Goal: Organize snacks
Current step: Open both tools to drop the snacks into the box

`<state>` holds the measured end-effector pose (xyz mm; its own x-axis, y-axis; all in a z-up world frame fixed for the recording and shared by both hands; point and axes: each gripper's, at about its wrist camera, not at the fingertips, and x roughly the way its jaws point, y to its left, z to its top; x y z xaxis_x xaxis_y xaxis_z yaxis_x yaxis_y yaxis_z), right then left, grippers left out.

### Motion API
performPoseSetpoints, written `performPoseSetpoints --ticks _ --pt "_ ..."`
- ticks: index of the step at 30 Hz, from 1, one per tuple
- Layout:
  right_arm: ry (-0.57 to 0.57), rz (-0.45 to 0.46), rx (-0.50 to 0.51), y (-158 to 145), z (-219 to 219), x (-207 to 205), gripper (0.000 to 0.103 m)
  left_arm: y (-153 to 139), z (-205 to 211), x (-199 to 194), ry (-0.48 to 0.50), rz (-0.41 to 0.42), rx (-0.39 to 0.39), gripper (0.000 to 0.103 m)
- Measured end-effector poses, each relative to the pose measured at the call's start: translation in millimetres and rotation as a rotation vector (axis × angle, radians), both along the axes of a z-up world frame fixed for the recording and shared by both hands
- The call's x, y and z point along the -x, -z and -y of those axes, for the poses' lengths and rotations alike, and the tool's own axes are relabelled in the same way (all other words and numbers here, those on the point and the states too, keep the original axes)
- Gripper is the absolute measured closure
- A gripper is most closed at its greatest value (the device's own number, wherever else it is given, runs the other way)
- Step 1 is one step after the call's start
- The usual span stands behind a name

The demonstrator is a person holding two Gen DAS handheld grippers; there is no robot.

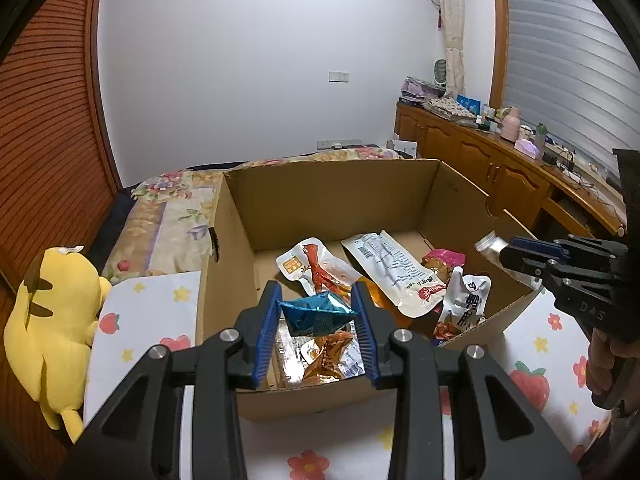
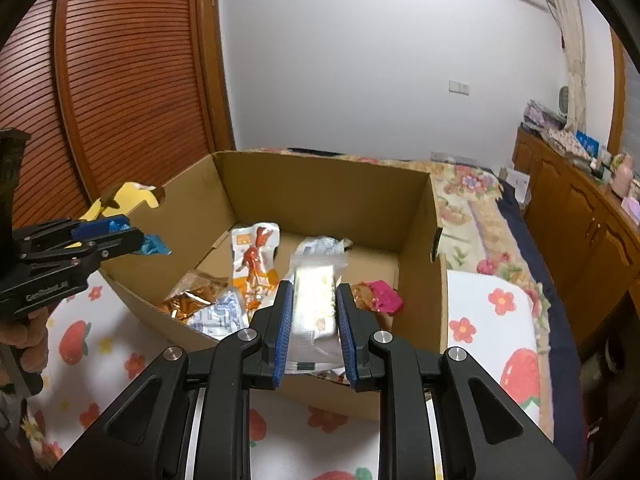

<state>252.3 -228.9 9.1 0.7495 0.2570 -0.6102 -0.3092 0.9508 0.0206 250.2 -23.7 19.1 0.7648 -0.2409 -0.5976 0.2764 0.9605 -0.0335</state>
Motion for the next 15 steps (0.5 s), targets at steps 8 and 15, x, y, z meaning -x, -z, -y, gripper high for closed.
performPoseSetpoints --ticks 8,15 --pt "0.009 -0.012 -0.007 5.2 1.8 -7.6 0.083 0.9 1.5 -2.5 -0.001 -0.009 0.004 0.067" --pt "0.009 0.004 -0.025 4.2 1.9 -3.3 0.082 -3.4 2.2 2.8 0.003 0.009 0.010 0.056"
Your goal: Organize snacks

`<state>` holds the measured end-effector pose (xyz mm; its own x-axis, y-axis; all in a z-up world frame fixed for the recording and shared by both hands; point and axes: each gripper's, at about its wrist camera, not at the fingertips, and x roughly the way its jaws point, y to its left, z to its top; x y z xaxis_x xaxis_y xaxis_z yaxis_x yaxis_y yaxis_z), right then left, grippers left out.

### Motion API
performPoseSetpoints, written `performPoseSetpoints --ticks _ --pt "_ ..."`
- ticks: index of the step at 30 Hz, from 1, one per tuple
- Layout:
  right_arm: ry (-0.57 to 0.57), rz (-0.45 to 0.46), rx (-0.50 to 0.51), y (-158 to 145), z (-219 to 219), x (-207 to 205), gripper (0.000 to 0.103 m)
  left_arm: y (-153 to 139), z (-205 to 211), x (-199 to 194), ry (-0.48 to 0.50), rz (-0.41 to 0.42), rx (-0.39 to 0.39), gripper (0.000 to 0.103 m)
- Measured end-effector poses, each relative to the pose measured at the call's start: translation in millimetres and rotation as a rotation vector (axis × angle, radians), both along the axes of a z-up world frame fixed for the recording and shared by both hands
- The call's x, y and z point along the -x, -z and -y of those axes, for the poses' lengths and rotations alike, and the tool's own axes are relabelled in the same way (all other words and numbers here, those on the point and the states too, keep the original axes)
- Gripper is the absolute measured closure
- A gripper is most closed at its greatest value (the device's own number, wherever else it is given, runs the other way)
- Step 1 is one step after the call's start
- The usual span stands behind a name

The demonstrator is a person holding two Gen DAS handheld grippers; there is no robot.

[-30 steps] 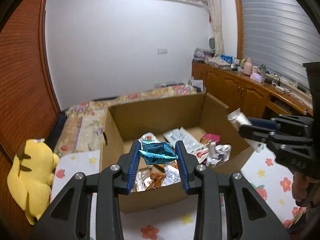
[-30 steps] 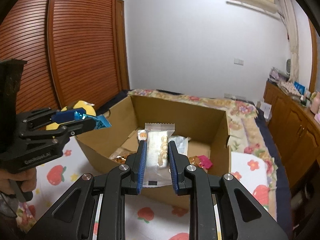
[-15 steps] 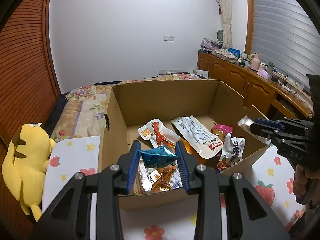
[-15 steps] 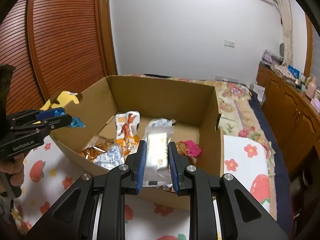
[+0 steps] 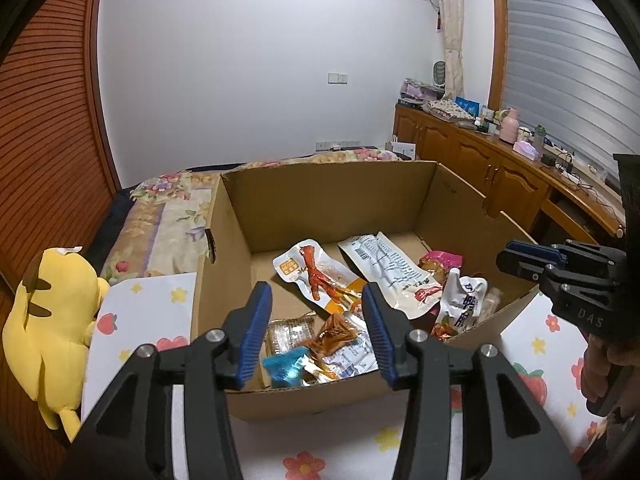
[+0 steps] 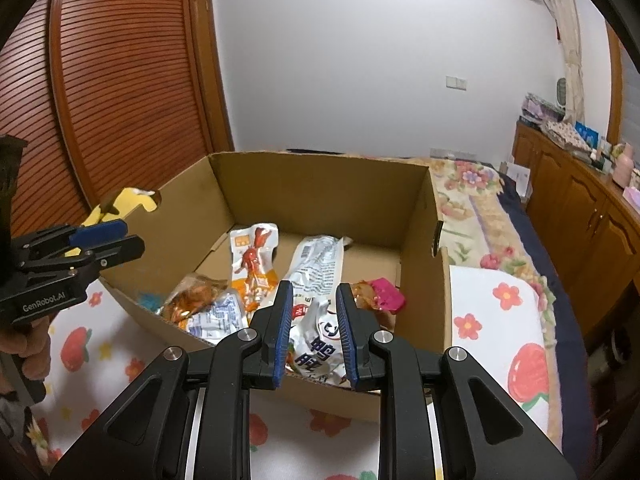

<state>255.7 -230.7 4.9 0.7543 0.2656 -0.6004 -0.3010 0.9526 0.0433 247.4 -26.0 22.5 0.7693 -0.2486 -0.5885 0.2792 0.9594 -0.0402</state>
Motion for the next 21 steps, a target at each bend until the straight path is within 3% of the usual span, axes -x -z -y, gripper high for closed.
performPoseSetpoints --ticks 8,15,17,19,21 --pt "-0.013 0.047 0.013 -9 -9 19 0.082 -15 5 19 0.015 0.042 -0.009 0.050" --pt "-0.009 0.086 -0.019 -22 -9 52 0.081 -25 1 62 0.001 0.081 -0.032 0.045" --pt "-0.005 0.105 -0.031 -28 -8 66 0.077 -29 1 75 -0.001 0.091 -0.033 0.041" --pt "0.003 0.113 -0.041 -33 -6 79 0.071 -35 -1 90 -0.012 0.107 -0.027 0.028" --pt "0.015 0.121 -0.043 -38 -4 90 0.065 -39 -3 106 -0.036 0.139 -0.018 0.023"
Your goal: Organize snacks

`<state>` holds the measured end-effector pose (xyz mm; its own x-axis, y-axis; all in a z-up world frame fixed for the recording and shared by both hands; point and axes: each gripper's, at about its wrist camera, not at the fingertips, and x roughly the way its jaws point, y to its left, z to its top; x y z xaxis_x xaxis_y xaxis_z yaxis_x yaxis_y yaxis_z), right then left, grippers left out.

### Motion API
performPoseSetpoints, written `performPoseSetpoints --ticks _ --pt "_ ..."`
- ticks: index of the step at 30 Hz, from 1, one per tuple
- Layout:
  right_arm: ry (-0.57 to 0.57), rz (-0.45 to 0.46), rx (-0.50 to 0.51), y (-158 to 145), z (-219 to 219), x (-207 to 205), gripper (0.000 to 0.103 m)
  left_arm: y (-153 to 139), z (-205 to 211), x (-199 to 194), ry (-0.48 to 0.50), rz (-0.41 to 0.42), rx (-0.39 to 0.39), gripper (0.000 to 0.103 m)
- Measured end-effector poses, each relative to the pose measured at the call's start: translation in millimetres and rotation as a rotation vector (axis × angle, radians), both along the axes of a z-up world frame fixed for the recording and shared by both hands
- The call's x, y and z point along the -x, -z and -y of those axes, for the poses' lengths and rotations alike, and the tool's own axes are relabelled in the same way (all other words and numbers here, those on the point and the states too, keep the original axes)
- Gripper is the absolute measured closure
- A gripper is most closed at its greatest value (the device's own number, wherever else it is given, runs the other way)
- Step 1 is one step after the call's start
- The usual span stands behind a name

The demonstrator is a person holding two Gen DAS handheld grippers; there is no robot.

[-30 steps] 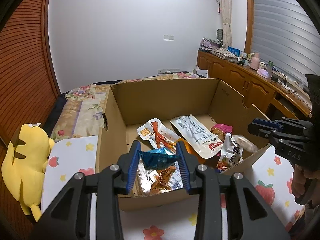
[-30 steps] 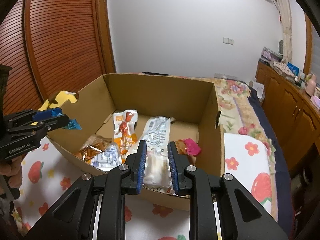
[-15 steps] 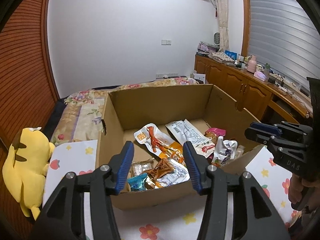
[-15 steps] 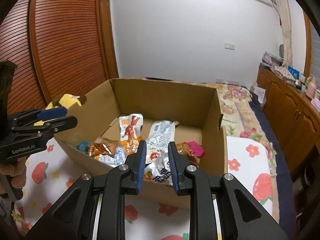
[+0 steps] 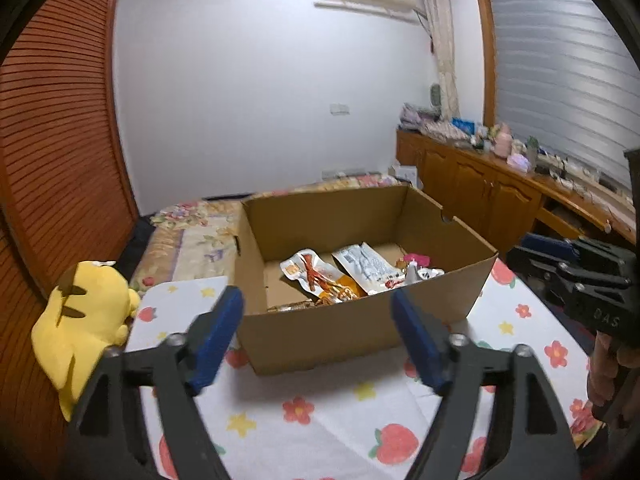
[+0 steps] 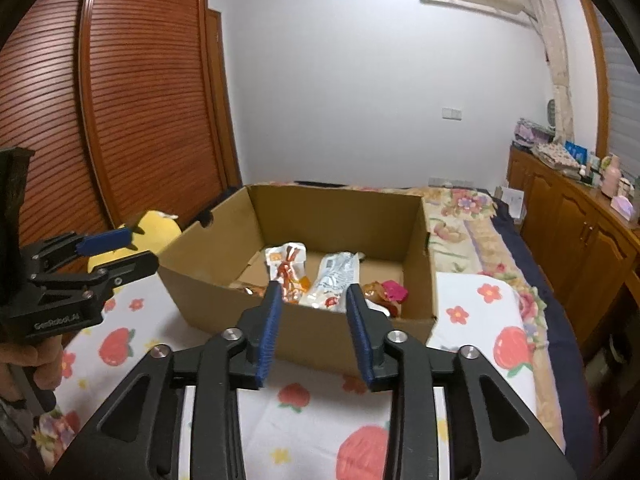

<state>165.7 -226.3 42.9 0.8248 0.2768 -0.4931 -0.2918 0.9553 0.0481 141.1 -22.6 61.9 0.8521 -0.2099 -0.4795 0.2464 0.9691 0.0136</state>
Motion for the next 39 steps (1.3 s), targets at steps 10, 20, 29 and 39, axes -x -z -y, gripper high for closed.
performPoseSetpoints --ticks 10,20,29,39 --pt "0.070 0.070 0.007 -13 13 59 0.015 -15 -3 57 -0.082 0.112 -0.042 0.000" --pt "0.121 0.145 0.042 -24 8 93 0.000 -11 -5 93 -0.115 0.100 -0.032 0.000" --pt "0.155 0.173 0.060 -25 4 120 0.000 -4 -10 113 -0.122 0.076 -0.004 0.000" --pt "0.172 0.165 0.059 -15 7 141 0.000 7 -18 125 -0.144 0.048 -0.013 0.000"
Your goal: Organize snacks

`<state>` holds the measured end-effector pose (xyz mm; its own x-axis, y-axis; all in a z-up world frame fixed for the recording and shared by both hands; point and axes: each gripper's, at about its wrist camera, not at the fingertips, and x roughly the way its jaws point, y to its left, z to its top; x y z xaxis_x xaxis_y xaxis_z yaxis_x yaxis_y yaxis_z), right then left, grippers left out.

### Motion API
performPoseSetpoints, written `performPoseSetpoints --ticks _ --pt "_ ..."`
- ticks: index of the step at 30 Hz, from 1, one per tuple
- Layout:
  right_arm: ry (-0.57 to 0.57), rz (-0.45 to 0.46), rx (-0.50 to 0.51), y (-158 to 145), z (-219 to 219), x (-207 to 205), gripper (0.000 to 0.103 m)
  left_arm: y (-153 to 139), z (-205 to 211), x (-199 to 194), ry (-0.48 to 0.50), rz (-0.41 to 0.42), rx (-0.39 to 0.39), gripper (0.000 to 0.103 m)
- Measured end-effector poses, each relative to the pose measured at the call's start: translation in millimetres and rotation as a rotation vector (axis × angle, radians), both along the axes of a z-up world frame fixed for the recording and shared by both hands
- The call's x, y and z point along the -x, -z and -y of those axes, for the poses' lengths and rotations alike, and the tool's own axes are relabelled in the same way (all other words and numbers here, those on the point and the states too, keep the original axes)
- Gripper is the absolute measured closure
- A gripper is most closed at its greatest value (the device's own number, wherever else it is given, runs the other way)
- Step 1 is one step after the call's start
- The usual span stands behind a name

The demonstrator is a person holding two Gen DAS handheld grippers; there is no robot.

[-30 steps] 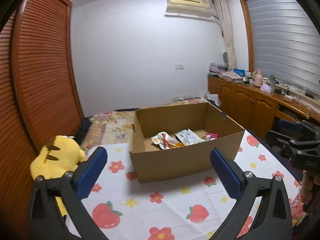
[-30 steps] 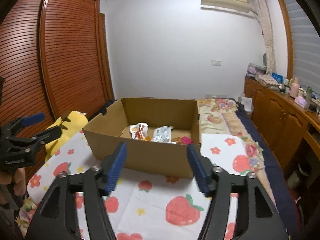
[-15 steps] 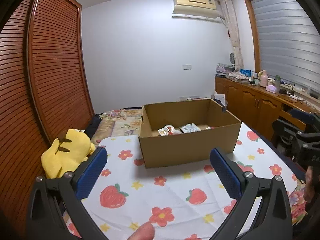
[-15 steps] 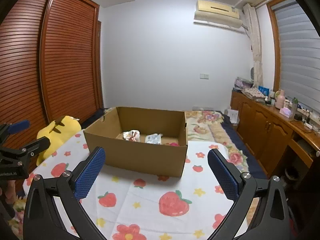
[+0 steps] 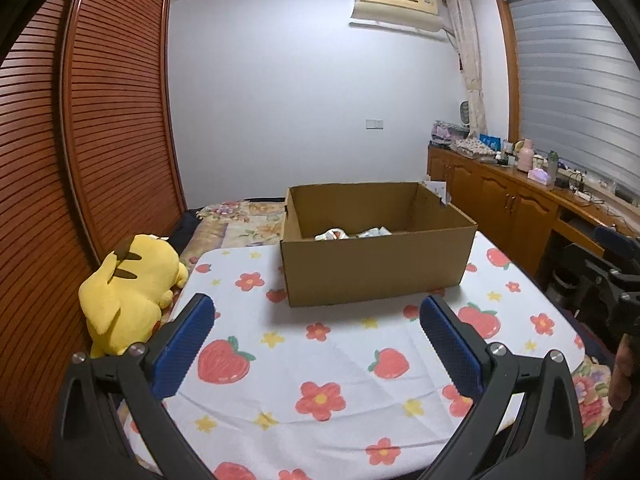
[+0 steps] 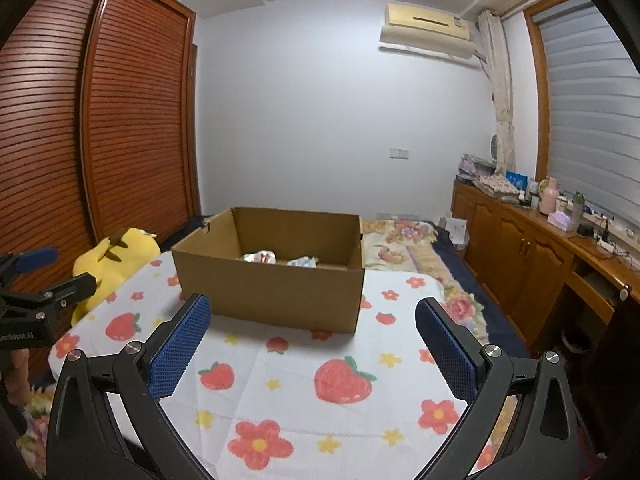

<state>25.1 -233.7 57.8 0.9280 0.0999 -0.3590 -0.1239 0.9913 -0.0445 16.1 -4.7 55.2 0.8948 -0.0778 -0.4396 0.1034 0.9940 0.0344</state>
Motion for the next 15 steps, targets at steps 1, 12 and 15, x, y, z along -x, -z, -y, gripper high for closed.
performPoseSetpoints --ticks 1,12,15 --pt "0.002 -0.003 -0.002 2 0 1 0.000 1 -1 1 -0.002 -0.003 -0.002 0.000" --pt "0.023 -0.003 -0.009 17 7 2 0.000 29 -7 -11 -0.024 -0.033 0.011 0.000" --pt "0.025 -0.020 -0.025 23 9 -3 0.000 34 -9 -14 -0.033 -0.039 0.010 0.000"
